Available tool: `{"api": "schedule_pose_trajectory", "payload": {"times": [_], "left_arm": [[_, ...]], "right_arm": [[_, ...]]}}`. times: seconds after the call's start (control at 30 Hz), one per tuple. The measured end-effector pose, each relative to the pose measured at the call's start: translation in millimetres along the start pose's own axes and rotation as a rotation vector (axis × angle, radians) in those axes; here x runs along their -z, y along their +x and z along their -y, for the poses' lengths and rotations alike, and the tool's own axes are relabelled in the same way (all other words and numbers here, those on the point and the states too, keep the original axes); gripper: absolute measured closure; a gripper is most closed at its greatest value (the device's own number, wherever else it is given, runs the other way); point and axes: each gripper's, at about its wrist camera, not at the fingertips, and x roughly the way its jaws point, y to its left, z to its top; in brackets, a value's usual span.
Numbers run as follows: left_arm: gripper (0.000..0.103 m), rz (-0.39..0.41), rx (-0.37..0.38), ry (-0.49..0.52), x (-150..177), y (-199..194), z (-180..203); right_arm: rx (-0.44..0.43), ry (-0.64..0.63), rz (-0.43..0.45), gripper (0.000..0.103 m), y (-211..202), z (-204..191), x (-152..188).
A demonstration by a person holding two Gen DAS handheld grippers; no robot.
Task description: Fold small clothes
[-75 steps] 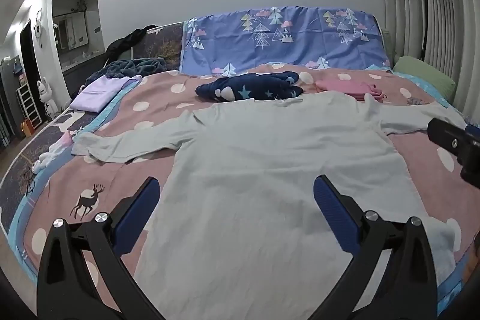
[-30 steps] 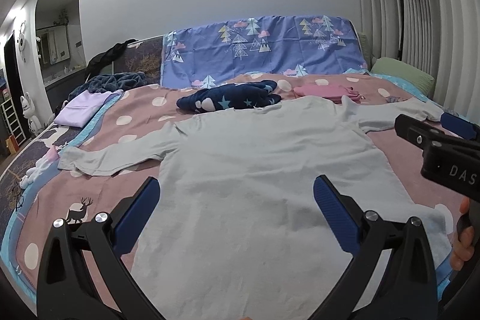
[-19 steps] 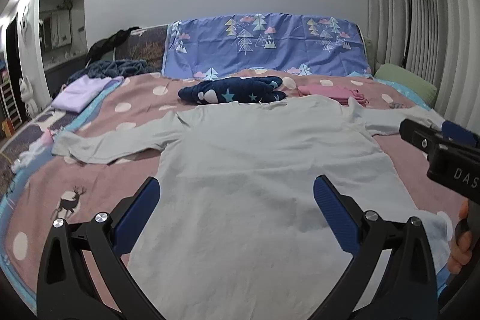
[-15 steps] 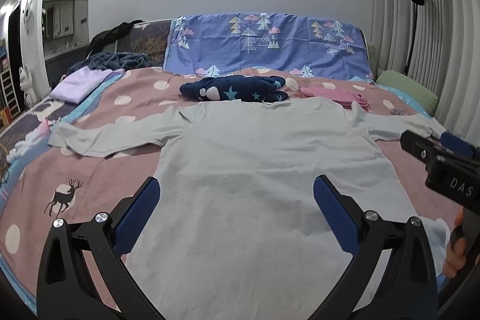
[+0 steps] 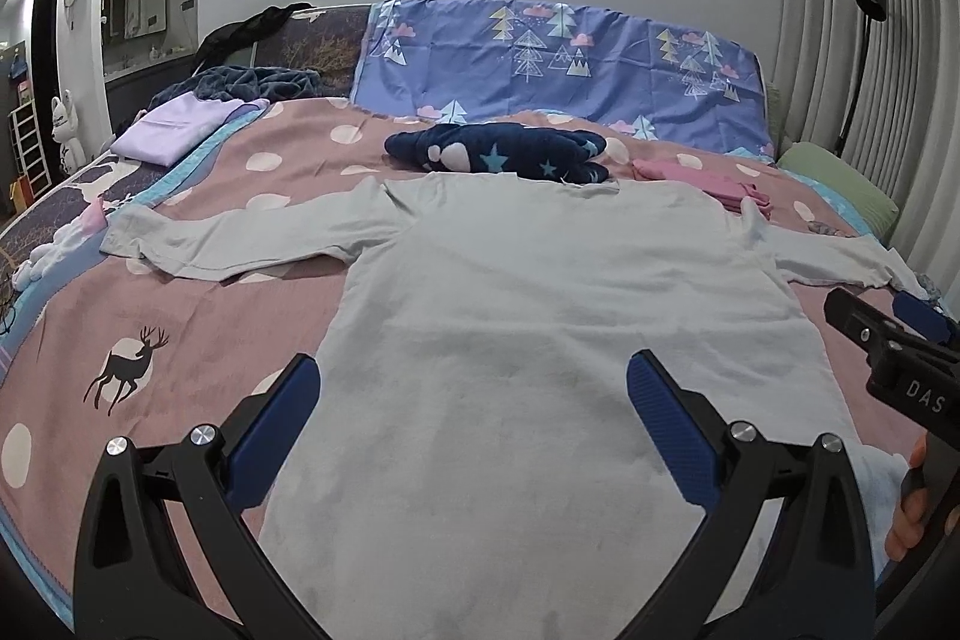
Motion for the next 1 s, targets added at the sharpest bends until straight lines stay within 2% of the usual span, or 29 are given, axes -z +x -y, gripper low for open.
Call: {"api": "schedule_pose_trajectory", "payload": {"times": [0.47, 0.73, 0.9, 1.0], "left_arm": [[0.001, -0.04, -0.031, 0.026, -6.5, 14.3, -0.3], [0.001, -0.044, -0.016, 0.01, -11.1, 21.7, -7.2], [0.001, -0.047, -0.018, 0.012, -14.8, 28.5, -11.2], [0.001, -0.048, -0.023, 0.005, -16.5, 35.1, -15.9]], "right_arm": [[0.006, -0.037, 0.002, 0.002, 17.1, -4.5, -3.8], [-0.022, -0.05, -0.024, 0.034, 33.8, -6.8, -10.8], [-0.017, -0.092, -0.027, 0.04, 44.1, -11.7, -13.8], [-0.015, -0.11, -0.024, 0.04, 48.7, -15.5, -14.2]]}}
